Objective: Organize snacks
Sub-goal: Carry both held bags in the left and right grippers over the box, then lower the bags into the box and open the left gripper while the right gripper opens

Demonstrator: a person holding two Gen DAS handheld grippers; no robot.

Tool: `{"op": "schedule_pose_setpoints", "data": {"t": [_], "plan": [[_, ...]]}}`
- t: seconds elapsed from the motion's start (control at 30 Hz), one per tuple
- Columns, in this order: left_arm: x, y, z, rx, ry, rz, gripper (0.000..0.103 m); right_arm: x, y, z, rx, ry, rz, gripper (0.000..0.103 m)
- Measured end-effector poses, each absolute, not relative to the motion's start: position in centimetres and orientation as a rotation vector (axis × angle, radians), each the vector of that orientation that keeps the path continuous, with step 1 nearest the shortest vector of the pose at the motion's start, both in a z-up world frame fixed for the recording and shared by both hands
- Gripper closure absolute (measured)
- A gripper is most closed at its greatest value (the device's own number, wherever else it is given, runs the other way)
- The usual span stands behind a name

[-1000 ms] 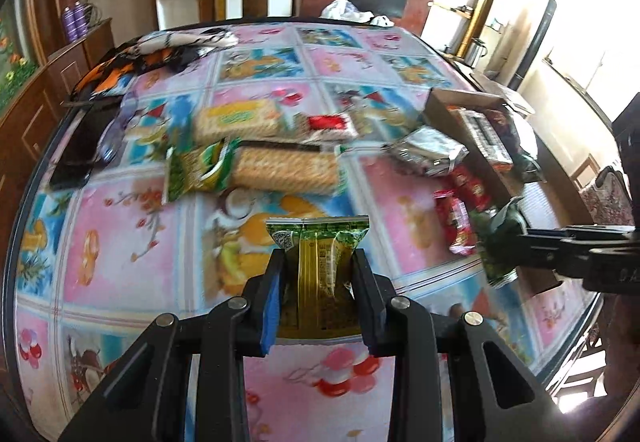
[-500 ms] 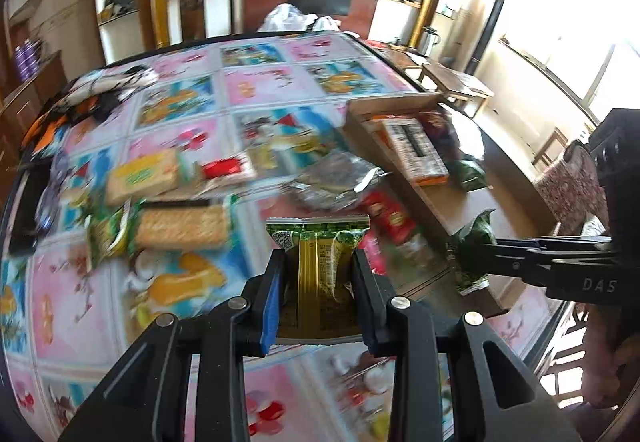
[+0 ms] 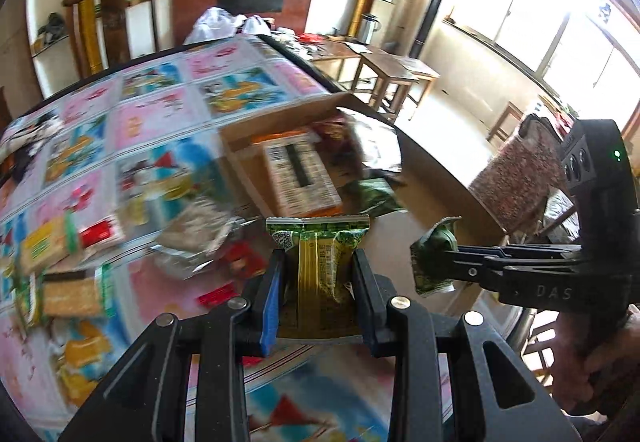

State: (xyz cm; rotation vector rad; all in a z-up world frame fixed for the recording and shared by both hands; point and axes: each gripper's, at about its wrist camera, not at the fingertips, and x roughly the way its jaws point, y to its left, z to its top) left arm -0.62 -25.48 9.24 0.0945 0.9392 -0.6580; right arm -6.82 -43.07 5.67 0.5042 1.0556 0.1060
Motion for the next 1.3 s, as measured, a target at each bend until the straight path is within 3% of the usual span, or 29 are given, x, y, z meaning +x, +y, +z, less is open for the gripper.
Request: {"op": "schedule_pose_setpoints", "data": {"t": [0.57, 1.3], "plan": [[0.7, -33.4, 4.4, 0.163, 1.027, -0.715, 0.072, -4.2, -48.9, 3.7, 0.493, 1.100, 0.031, 0.074], [1.8, -34.4, 2.0, 0.181, 1.042, -0.681, 0.071, 1.3, -48.9, 2.0, 0.447, 1.136, 0.022, 0.073]]}}
